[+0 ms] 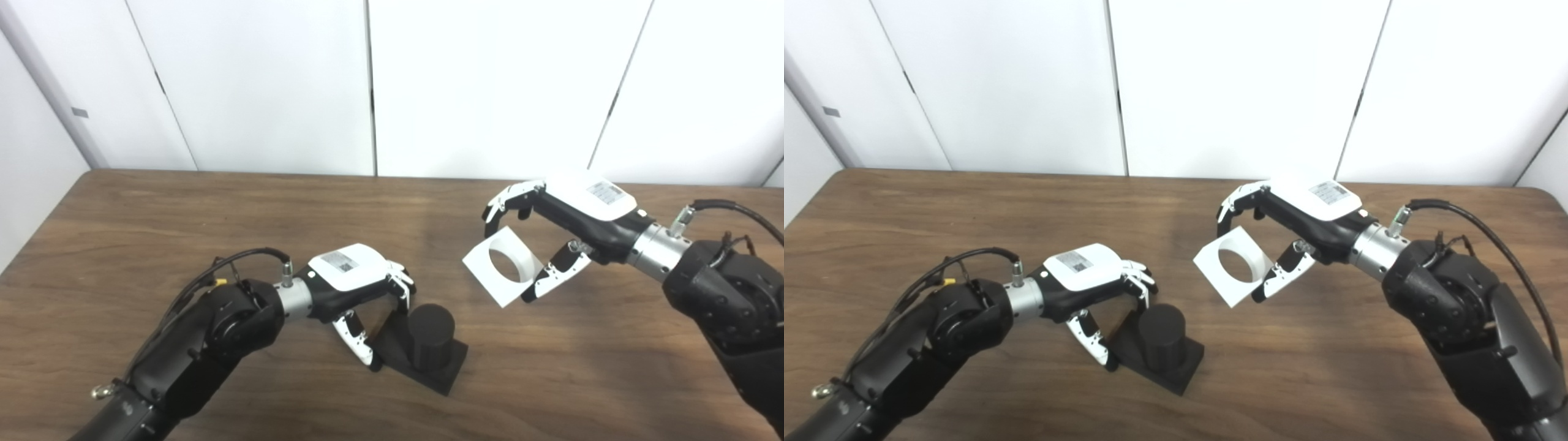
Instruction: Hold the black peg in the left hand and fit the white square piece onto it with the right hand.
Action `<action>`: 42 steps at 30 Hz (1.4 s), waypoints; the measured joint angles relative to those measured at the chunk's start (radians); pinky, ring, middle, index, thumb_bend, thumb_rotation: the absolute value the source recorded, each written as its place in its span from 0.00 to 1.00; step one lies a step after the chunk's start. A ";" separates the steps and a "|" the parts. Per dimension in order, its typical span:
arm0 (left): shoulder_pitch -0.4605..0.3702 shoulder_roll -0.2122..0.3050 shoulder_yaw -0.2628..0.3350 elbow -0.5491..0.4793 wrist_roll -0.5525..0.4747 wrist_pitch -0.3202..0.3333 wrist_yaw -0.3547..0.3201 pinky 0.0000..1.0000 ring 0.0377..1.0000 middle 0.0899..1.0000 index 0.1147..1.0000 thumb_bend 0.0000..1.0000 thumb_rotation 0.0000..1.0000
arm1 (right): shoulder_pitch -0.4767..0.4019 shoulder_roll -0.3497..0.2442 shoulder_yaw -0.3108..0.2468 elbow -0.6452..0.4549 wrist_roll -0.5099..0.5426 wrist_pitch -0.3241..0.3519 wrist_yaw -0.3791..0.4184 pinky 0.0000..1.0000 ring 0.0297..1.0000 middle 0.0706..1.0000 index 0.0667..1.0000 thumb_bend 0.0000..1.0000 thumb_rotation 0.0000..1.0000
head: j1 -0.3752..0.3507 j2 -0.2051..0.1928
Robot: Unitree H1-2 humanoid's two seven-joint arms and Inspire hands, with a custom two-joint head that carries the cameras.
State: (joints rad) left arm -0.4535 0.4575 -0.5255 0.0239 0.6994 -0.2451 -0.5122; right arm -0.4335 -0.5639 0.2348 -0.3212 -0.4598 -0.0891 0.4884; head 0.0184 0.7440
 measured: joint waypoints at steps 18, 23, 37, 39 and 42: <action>-0.001 -0.006 0.000 -0.001 0.005 0.013 -0.002 0.79 0.90 0.82 0.42 0.52 0.07 | 0.000 0.035 0.008 -0.061 0.039 0.008 0.080 0.55 0.70 0.70 0.44 0.52 0.13 | -0.017 0.006; -0.001 -0.007 0.000 -0.001 0.005 0.013 -0.002 0.79 0.90 0.82 0.42 0.52 0.07 | 0.000 0.051 0.016 -0.061 0.031 0.007 0.085 0.55 0.70 0.70 0.44 0.52 0.13 | -0.018 0.011; -0.002 -0.014 0.000 -0.001 0.009 0.017 -0.002 0.79 0.90 0.83 0.42 0.52 0.07 | -0.001 0.088 0.027 -0.029 0.009 0.005 0.086 0.55 0.70 0.70 0.44 0.52 0.13 | -0.018 0.017; -0.002 -0.014 0.000 -0.002 0.009 0.018 -0.002 0.79 0.90 0.83 0.42 0.52 0.07 | -0.001 0.094 0.029 -0.029 0.008 0.005 0.086 0.56 0.70 0.70 0.44 0.52 0.13 | -0.018 0.017; -0.002 -0.014 0.000 -0.002 0.009 0.018 -0.002 0.80 0.90 0.83 0.42 0.52 0.08 | -0.001 0.097 0.033 -0.029 0.004 0.006 0.087 0.58 0.71 0.70 0.44 0.52 0.13 | -0.017 0.020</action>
State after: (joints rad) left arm -0.4556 0.4435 -0.5254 0.0219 0.7086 -0.2273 -0.5143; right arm -0.4341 -0.4666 0.2680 -0.3504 -0.4562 -0.0831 0.5750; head 0.0015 0.7639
